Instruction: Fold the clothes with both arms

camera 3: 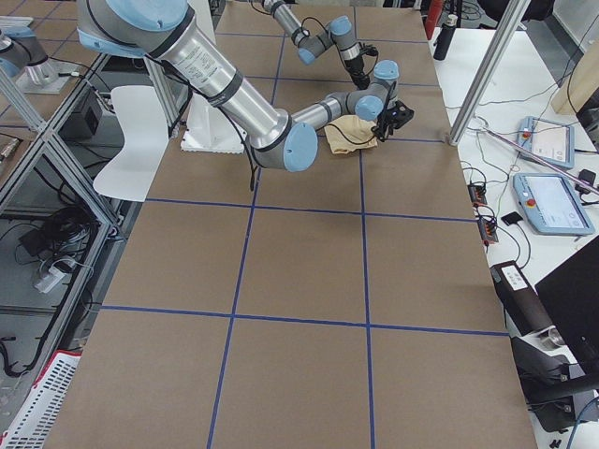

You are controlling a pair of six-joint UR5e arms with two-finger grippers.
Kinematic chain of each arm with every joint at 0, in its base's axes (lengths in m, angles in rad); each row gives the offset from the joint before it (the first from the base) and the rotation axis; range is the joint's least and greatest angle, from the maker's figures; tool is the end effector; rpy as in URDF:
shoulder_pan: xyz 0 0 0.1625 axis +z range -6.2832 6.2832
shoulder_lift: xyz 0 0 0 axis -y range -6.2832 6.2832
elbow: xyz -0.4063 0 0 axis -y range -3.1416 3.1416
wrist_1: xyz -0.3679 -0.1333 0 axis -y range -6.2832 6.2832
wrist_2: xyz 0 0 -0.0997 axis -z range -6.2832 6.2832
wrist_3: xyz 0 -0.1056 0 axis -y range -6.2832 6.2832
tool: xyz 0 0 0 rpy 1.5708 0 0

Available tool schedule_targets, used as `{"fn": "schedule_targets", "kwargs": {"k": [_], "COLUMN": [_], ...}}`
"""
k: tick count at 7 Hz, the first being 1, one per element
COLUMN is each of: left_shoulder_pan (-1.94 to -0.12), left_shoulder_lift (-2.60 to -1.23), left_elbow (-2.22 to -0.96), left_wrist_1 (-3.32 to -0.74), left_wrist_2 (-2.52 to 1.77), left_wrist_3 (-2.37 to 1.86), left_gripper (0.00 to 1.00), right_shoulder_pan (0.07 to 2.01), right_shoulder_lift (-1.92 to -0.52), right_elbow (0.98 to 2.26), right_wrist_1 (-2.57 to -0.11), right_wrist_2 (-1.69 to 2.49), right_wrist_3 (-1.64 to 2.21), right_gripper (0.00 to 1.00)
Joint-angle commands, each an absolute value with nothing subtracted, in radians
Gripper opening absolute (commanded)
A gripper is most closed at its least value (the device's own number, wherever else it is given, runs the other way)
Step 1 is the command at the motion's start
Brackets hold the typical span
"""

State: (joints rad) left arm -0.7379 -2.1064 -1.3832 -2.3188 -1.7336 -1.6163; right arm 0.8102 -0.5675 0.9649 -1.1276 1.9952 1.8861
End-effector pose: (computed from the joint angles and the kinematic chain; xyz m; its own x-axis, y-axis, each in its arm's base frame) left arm 0.4334 -0.5511 0.3454 0.3125 -0.3448 -0.8851 0.5720 0.8122 -0.1145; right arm -0.5002 -0.6560 0.2284 0.2980 0.7231 0.6231 -0.5691 0.6587 -0.4922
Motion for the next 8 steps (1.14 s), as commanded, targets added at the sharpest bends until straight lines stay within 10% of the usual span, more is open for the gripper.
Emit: {"fn": "schedule_targets", "kwargs": {"k": [1, 8], "left_shoulder_pan": [-0.796, -1.174], "left_shoulder_lift": [-2.111, -1.711], "left_elbow": [-1.381, -1.594], "left_wrist_1": [-2.330, -2.310], "left_wrist_2": [-1.846, -2.127], "left_wrist_3": [-1.585, -0.492], "left_gripper": [1.00, 1.00], "right_shoulder_pan": [0.864, 1.332], "right_shoulder_lift": [-0.564, -1.091], "right_elbow": [0.945, 1.295], "right_wrist_1": [-1.121, -1.385], "right_wrist_2": [2.066, 2.311], "right_wrist_3": [1.819, 0.584], "right_gripper": [1.00, 1.00]}}
